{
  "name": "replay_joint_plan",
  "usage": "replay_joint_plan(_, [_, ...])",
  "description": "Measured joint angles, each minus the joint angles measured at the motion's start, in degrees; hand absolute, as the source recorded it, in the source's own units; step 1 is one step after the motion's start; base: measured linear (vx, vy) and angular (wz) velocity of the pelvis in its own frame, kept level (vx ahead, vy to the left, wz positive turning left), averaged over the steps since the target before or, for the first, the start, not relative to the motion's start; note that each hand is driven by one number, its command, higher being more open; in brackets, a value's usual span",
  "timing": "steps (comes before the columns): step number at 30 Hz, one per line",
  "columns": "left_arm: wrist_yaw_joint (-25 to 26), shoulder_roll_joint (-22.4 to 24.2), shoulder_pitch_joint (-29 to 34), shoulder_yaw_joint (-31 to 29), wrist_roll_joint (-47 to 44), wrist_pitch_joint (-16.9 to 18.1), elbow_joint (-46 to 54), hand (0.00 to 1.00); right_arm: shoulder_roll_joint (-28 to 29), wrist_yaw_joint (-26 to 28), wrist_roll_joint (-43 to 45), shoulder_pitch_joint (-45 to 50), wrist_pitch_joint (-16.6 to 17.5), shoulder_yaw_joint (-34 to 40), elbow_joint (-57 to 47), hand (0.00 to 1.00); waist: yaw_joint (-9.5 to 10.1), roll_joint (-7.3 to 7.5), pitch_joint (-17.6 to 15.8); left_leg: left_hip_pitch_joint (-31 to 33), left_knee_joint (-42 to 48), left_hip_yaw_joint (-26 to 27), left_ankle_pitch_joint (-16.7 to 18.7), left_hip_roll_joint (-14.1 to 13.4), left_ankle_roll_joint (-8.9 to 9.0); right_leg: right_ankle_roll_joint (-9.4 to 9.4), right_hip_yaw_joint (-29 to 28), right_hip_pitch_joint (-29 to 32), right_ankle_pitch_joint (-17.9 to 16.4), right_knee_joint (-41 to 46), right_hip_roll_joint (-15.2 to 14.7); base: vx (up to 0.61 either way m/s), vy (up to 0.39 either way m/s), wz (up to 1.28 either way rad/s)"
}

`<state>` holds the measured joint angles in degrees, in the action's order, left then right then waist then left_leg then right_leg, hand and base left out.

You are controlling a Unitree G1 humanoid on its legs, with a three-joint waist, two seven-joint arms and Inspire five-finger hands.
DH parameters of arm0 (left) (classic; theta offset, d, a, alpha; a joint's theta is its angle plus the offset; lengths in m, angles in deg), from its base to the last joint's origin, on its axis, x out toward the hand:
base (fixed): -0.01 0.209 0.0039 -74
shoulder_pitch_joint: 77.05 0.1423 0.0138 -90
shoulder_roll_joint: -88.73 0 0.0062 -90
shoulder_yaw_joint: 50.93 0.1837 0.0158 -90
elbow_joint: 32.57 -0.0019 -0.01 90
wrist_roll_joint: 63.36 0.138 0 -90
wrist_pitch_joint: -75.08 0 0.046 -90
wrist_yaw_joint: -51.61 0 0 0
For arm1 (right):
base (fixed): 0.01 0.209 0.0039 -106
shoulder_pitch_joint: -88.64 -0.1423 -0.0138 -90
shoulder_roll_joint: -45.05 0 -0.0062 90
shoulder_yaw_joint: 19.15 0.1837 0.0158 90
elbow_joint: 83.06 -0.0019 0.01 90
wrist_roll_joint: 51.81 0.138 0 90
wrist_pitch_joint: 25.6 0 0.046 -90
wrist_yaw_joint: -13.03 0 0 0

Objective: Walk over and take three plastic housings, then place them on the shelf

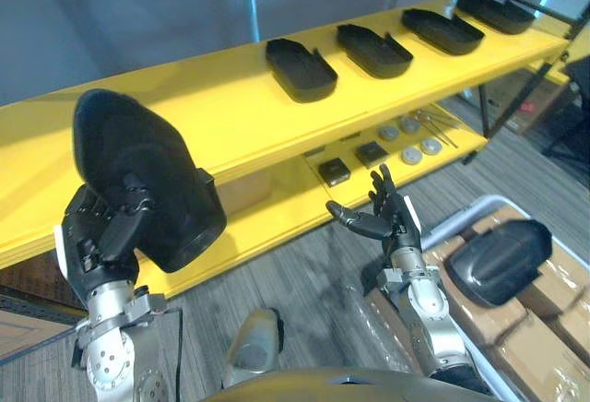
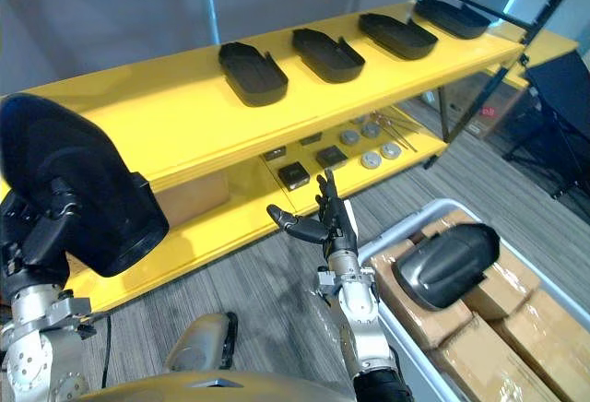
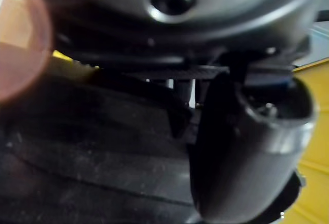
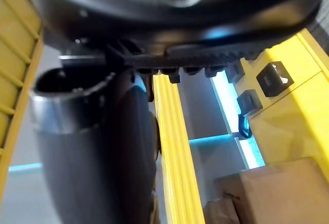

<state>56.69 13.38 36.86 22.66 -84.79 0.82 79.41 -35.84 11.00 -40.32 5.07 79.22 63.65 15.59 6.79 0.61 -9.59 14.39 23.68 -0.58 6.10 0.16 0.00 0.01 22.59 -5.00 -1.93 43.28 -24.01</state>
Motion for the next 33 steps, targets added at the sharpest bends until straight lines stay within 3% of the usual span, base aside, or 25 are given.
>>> replay_joint_plan(1, [0.2, -1.0, -0.8, 0.0, 0.2, 0.0, 0.0, 0.00, 0.2, 0.0, 0.0, -0.2, 0.9, 0.0, 0.0, 1.00, -0.87, -0.49, -0.1, -0.1, -1.3, -1.7, -0.6, 0.2, -0.68, 1.16, -2.5, 2.2, -1.0, 2.0, 1.6, 0.23, 0.092, 0.97])
replay_joint_plan(2, [1.2, -2.2, -2.9, 0.0, 0.5, 0.0, -0.3, 0.00, 0.4, 0.2, 0.0, -0.9, 2.6, 0.1, -0.2, 1.00, -1.47, 0.14, 0.0, -1.0, -3.6, -4.5, -1.6, 0.8, -1.73, 2.80, -5.2, 5.9, -7.0, 4.6, 4.7, 0.26, 0.044, 0.91])
replay_joint_plan(4, [2.2, -2.3, -5.4, 0.1, 0.4, 0.0, -1.5, 0.00, 0.1, 0.6, -0.2, -1.8, 3.6, 0.9, -0.9, 1.00, -1.82, -0.18, -0.2, -4.1, -6.5, -7.1, -2.2, 1.8, -2.03, 2.42, -6.3, 8.0, -12.9, 0.3, 9.5, 0.28, 0.046, 0.83])
replay_joint_plan(5, [2.4, -2.5, -6.0, 0.8, 0.1, 0.0, -1.9, 0.00, -0.6, 0.4, -2.1, -2.3, 3.7, 1.7, -2.5, 1.00, -2.01, -0.54, -0.3, -6.2, -8.0, -8.6, -2.5, 2.4, -1.55, 2.23, -8.1, 9.2, -14.5, -6.0, 12.5, 0.28, 0.016, 0.95])
replay_joint_plan(7, [2.2, -3.3, -6.4, 3.8, -0.6, 0.0, -1.9, 0.00, -4.6, -0.9, -8.1, -2.6, 4.6, 3.4, -9.9, 1.00, -3.30, -1.41, -0.4, -7.2, -7.7, -13.1, -2.0, 3.6, -1.21, 3.15, -15.2, 12.7, -14.1, -15.2, 17.1, 0.29, -0.028, 1.19])
replay_joint_plan(9, [2.2, -3.7, -6.2, 5.1, -0.8, 0.0, -2.1, 0.00, -8.2, -0.6, -9.0, -3.2, 4.7, 3.7, -15.4, 1.00, -3.80, -1.16, -0.3, -8.2, -7.7, -15.8, -1.7, 5.1, -0.74, 4.46, -18.3, 13.5, -12.6, -19.8, 17.5, 0.27, -0.125, 1.07])
replay_joint_plan(11, [2.4, -4.3, -6.0, 5.5, -1.0, 0.1, -2.2, 0.00, -11.8, -0.6, -9.5, -6.0, 4.7, 3.8, -20.8, 1.00, -3.80, 0.87, 0.4, -8.9, -7.0, -17.1, -0.4, 7.3, 0.69, 3.04, -18.2, 12.4, -4.8, -25.9, 16.4, 0.28, -0.234, 0.92])
replay_joint_plan(12, [2.8, -3.8, -5.9, 5.6, -1.0, 0.3, -3.3, 0.00, -14.8, -0.4, -8.7, -10.6, 4.8, 4.4, -22.7, 1.00, -3.51, 0.30, 0.8, -8.5, -4.2, -17.5, 2.2, 6.6, 1.68, 3.98, -16.6, 10.3, -2.3, -28.0, 16.9, 0.20, -0.229, 0.52])
replay_joint_plan(14, [3.0, -3.6, -5.0, 5.8, -1.0, 0.3, -3.5, 0.00, -16.8, 1.7, -3.4, -14.5, 4.7, 6.8, -24.0, 1.00, -2.83, -1.00, 1.4, -7.5, -2.0, -16.2, 4.8, 3.4, 1.57, 2.76, -14.6, 7.7, -2.0, -31.6, 19.6, 0.17, -0.214, 0.39])
replay_joint_plan(18, [1.5, -3.5, -4.9, 5.8, -2.0, 0.3, -3.5, 0.00, -16.5, 5.3, 7.5, -14.1, 4.7, 14.0, -27.0, 1.00, -2.83, -1.31, 1.4, -6.5, -0.3, -9.0, 5.5, -1.5, 2.02, 0.68, -10.5, 4.9, -3.3, -32.2, 21.3, 0.11, -0.118, 0.46])
replay_joint_plan(23, [-4.8, -2.9, -6.3, 7.5, -6.0, 0.4, -3.5, 0.00, -10.4, 5.4, 6.2, -7.1, 4.2, 17.5, -26.9, 1.00, -4.45, -1.37, 1.4, -9.3, -5.9, -0.3, 0.6, -0.5, 2.13, 1.03, -6.2, 1.4, -4.7, -32.5, 17.9, 0.05, -0.003, 0.56])
replay_joint_plan(25, [-6.6, -3.0, -7.2, 8.1, -5.9, 0.7, -3.3, 0.00, -9.6, 5.3, 4.6, -5.9, 3.9, 17.5, -26.9, 1.00, -5.27, -2.24, 1.2, -10.3, -8.5, 2.0, 0.2, -0.7, 1.39, 1.14, -5.2, 0.9, -4.7, -32.5, 17.3, -0.05, 0.040, 0.27])
replay_joint_plan(33, [-13.3, -3.9, -7.6, 7.1, -8.2, 0.5, 6.8, 0.00, -3.9, 5.5, 4.7, -0.5, 4.0, 18.0, -29.6, 1.00, -7.50, -2.24, 1.3, -14.0, -18.4, 7.9, -4.1, 0.7, 0.04, 3.54, -9.1, 3.3, -3.5, -33.3, 15.6, -0.03, 0.053, -0.20])
